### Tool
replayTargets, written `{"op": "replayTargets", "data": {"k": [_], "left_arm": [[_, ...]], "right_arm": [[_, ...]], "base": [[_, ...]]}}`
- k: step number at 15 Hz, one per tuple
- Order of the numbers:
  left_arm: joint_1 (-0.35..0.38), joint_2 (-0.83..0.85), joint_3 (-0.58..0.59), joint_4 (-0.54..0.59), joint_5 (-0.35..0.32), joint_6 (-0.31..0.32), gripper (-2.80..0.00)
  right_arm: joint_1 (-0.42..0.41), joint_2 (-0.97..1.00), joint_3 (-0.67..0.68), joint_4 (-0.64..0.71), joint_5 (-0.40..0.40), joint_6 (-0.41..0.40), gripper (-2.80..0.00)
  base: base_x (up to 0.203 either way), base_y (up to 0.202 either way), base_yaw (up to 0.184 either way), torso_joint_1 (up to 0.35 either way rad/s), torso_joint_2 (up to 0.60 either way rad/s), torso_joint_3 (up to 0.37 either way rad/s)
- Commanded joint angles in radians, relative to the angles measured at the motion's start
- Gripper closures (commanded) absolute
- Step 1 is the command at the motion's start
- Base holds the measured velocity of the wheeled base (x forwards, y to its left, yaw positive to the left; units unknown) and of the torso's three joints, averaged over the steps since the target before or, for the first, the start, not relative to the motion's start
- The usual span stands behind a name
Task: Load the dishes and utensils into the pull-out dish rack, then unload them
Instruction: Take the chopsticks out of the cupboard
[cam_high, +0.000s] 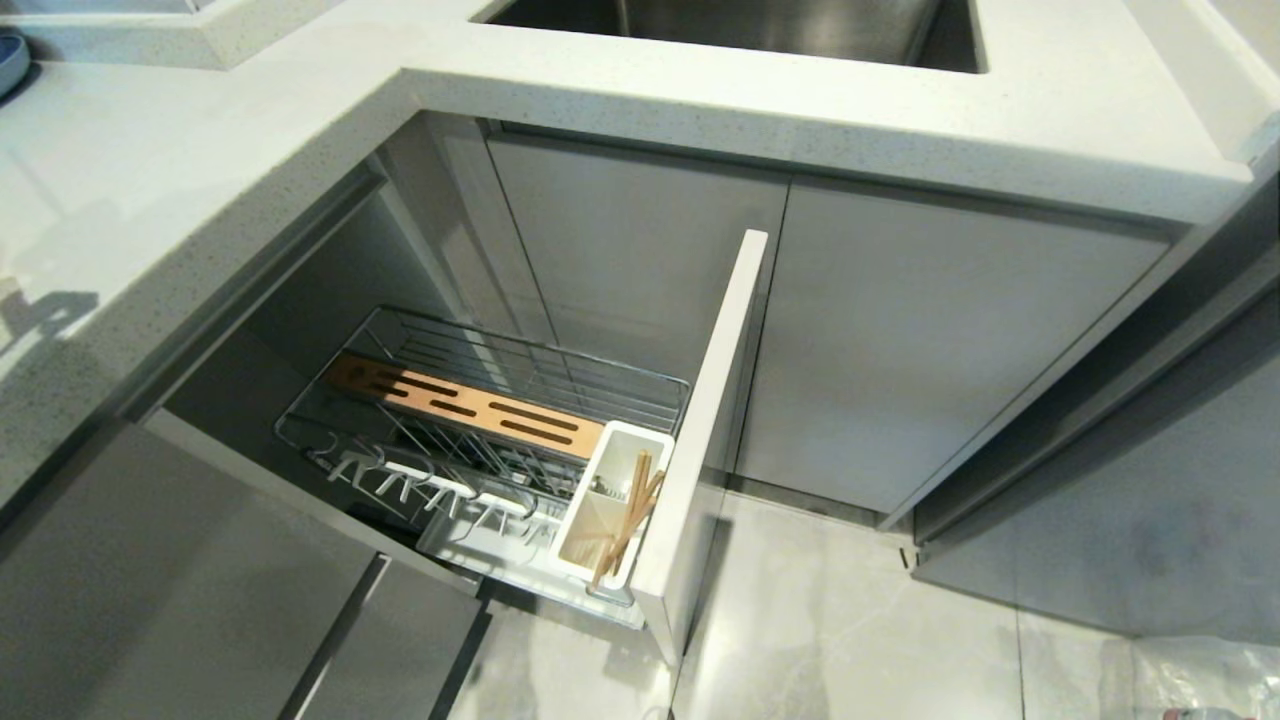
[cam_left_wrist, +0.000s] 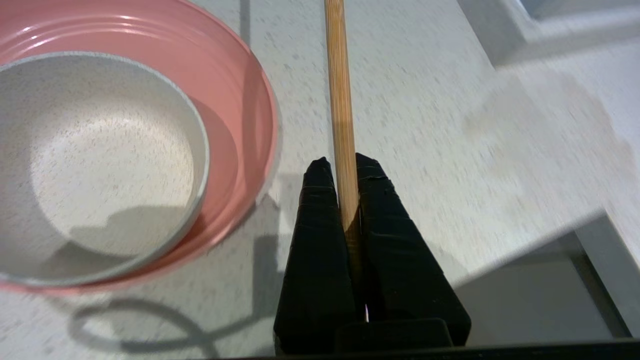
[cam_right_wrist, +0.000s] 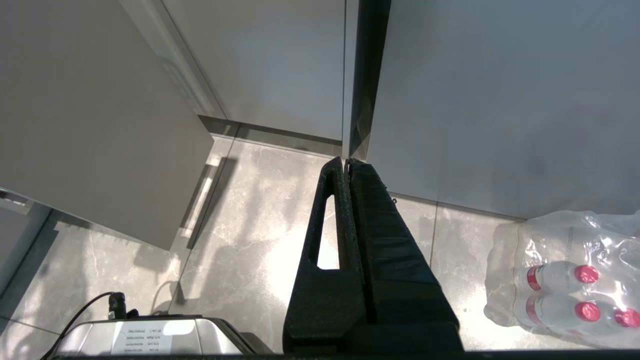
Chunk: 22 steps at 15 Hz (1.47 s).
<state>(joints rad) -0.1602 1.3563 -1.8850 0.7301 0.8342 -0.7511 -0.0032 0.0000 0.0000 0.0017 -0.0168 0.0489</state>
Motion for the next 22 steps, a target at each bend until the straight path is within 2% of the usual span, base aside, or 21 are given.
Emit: {"op": "replayTargets", "data": {"k": [1,5,9,14,17,22], "left_arm": [[0.034,0.075,0.005,-0.021,0.023,-0.016,0.0],[0.092,0.157,0.003,-0.073,0.055,-0.086,0.0],[0.149,0.169,0.011,-0.074,0.054,-0.121,0.0],[0.219,0.17,0.04,-0.075,0.048,-0.135,0.0],[0.257,0.17,0.051,-0.075,0.04,-0.142,0.0],[0.316,0.166,0.098,-0.075,-0.027,-0.166,0.0]], "right_arm": [[0.0,0.0,0.002,0.0,0.0,0.0,0.0],[0.0,0.0,0.002,0.0,0.0,0.0,0.0],[0.0,0.0,0.002,0.0,0.0,0.0,0.0],[0.0,0.0,0.002,0.0,0.0,0.0,0.0],[0.0,0.0,0.002,0.0,0.0,0.0,0.0],[0.0,0.0,0.002,0.0,0.0,0.0,0.0]], "base": [[0.0,0.0,0.0,0.0,0.0,0.0],[0.0,0.0,0.0,0.0,0.0,0.0],[0.0,0.0,0.0,0.0,0.0,0.0],[0.0,0.0,0.0,0.0,0.0,0.0],[0.0,0.0,0.0,0.0,0.0,0.0],[0.0,0.0,0.0,0.0,0.0,0.0]]}}
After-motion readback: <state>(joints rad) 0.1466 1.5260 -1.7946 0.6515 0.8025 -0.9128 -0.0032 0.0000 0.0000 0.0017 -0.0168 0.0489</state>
